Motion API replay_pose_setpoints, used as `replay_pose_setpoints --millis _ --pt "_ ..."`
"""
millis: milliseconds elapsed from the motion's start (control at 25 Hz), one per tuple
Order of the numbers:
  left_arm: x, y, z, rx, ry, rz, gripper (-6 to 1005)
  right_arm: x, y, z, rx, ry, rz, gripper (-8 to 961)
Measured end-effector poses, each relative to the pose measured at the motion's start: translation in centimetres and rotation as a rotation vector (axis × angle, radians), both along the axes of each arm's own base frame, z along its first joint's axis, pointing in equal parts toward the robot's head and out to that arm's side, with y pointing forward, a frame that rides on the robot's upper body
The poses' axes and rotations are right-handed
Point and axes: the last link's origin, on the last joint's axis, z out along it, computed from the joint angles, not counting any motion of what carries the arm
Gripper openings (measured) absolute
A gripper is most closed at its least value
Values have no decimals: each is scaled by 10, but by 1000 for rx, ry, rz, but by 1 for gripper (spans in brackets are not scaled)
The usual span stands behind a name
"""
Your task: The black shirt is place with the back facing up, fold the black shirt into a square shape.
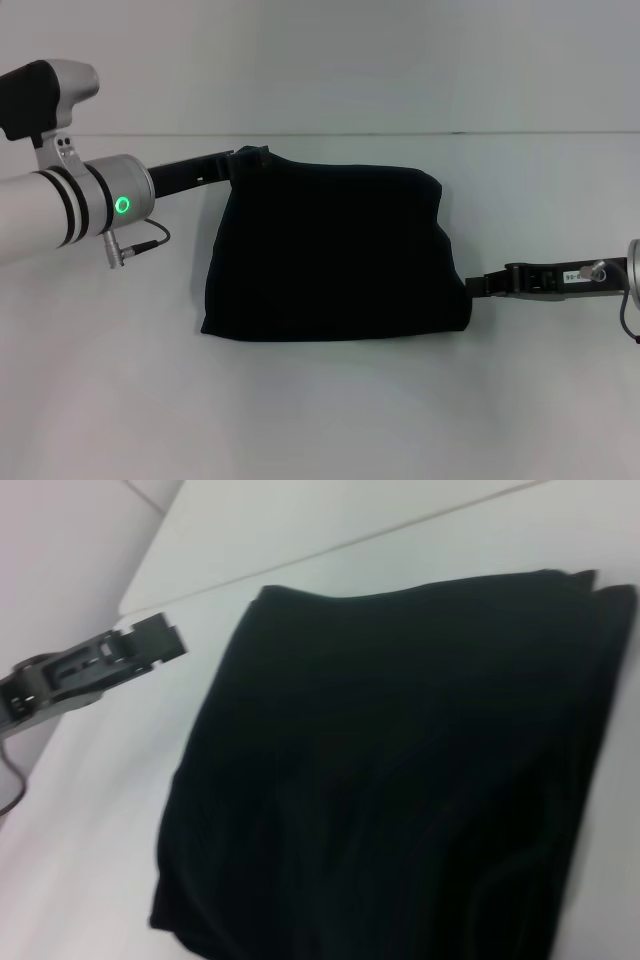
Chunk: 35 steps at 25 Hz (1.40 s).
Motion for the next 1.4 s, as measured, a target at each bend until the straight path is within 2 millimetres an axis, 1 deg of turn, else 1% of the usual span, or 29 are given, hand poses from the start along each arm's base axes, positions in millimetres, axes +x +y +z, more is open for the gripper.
replay_pose_setpoints --millis 200,680,1000,1240,1400 --pt "0 -1 -2 -5 -2 1 757 7 2 2 28 -21 -19 13" --pt "-2 -3 -2 -10 -8 5 757 12 4 3 50 -41 -48 45" --pt "-5 -4 -2 -7 -6 11 756 12 2 12 54 -30 -8 67" --pt "-5 -4 -2 -7 -6 11 756 5 5 17 61 12 -7 284" --pt "-4 -4 -2 -9 -7 10 756 -4 9 13 54 21 8 440"
